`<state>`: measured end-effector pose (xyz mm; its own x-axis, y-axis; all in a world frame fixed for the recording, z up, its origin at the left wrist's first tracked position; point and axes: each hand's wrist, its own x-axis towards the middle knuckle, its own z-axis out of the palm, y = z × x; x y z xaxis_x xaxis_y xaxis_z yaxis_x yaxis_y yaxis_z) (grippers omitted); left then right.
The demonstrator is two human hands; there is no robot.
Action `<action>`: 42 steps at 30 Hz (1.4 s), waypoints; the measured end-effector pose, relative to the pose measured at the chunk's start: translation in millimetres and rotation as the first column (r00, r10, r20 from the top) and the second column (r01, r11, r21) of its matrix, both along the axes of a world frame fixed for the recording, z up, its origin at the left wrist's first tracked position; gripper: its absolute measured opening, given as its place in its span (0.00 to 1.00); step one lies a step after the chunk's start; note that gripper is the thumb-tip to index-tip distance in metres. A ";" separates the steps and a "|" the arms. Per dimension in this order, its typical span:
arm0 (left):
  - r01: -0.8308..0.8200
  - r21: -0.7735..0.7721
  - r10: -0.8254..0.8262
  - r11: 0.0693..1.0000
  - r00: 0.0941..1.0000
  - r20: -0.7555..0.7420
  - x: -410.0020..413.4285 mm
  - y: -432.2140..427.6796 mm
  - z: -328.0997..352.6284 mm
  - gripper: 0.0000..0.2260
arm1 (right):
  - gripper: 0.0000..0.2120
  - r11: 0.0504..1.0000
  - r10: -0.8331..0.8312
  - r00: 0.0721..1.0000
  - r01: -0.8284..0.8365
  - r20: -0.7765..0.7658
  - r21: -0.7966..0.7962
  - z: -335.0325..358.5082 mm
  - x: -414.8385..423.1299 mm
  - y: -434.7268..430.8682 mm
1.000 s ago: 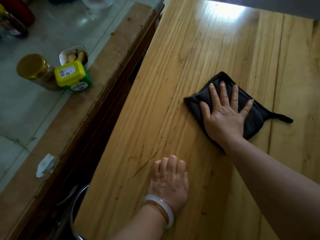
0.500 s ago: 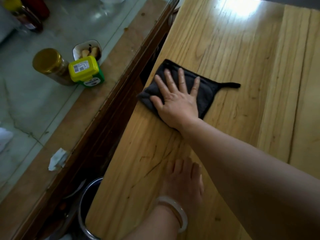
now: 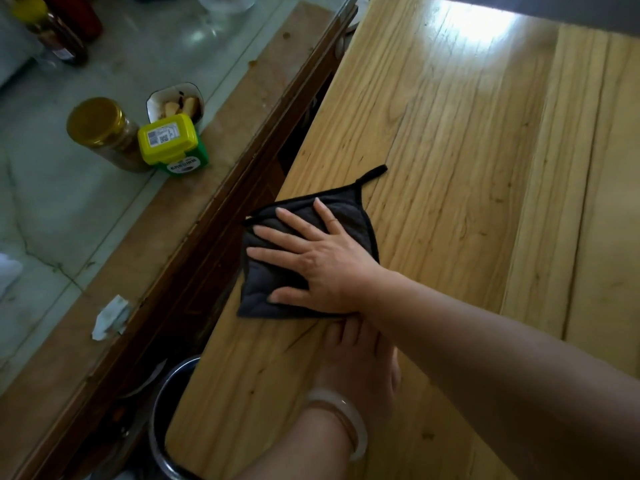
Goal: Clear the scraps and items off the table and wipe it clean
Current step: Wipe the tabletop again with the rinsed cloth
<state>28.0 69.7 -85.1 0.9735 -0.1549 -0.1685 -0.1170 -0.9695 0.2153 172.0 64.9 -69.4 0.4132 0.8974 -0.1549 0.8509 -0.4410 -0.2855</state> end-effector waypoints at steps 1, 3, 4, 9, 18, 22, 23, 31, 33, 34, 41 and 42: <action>-0.021 0.000 0.021 1.000 1.000 0.022 0.4 -1.4 0.7 0.18 | 0.32 1.000 -0.007 1.000 0.007 0.014 -0.007 -0.3 6.8 -2.0; -0.033 0.020 0.032 0.999 0.998 0.047 1.7 -1.6 1.1 0.17 | 0.33 0.997 -0.075 0.996 0.075 0.043 -0.006 -1.4 20.3 -4.3; -0.043 0.008 0.042 0.999 0.998 0.048 1.6 -1.2 1.5 0.15 | 0.33 0.991 -0.130 0.990 0.131 0.053 -0.001 -1.5 27.7 -5.6; -0.061 -0.044 0.066 0.997 0.990 0.124 0.0 -0.4 6.6 0.11 | 0.32 0.893 -0.448 0.890 0.450 0.083 -0.012 -2.1 62.3 -21.6; -0.082 -0.087 0.097 0.993 0.979 0.179 0.4 -0.1 9.5 0.05 | 0.31 0.684 -0.722 0.687 0.726 0.080 -0.071 3.5 17.0 -73.0; -0.086 -0.184 0.115 0.979 0.982 0.151 1.8 4.9 14.7 0.07 | 0.31 0.679 -0.726 0.685 0.728 0.058 -0.099 6.5 -22.1 -86.7; -0.098 -0.284 0.142 0.954 0.980 0.141 0.6 7.6 18.1 0.08 | 0.31 0.682 -0.722 0.689 0.724 0.056 -0.107 8.1 -31.5 -89.3; -0.090 -0.525 0.246 0.847 0.940 0.236 6.1 41.7 35.4 0.17 | 0.29 0.772 -0.628 0.778 0.624 0.008 -0.117 13.4 -104.8 -86.7; -0.080 -0.515 0.187 0.853 0.969 0.159 9.5 49.3 29.3 0.21 | 0.29 0.813 -0.583 0.806 0.580 -0.102 -0.055 16.6 -124.3 -82.4; -0.048 -0.509 0.139 0.859 0.980 0.143 8.4 53.4 26.0 0.22 | 0.30 0.812 -0.569 0.799 0.583 -0.192 0.017 17.9 -134.2 -80.9; 0.156 -0.004 -0.156 0.988 0.988 -0.009 -39.3 66.1 21.4 0.27 | 0.23 0.638 -0.693 0.692 0.719 -0.202 0.275 5.1 -181.1 -91.9; 0.142 0.029 -0.141 0.989 0.990 -0.020 -46.7 66.1 20.9 0.28 | 0.24 0.632 -0.732 0.671 0.734 -0.122 0.247 2.5 -184.8 -93.3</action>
<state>-18.7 135.8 -64.2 0.9389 -0.2854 -0.1925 -0.2498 -0.9495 0.1897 -12.8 -28.4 -66.9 0.9522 0.3045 0.0223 0.2764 -0.8286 -0.4868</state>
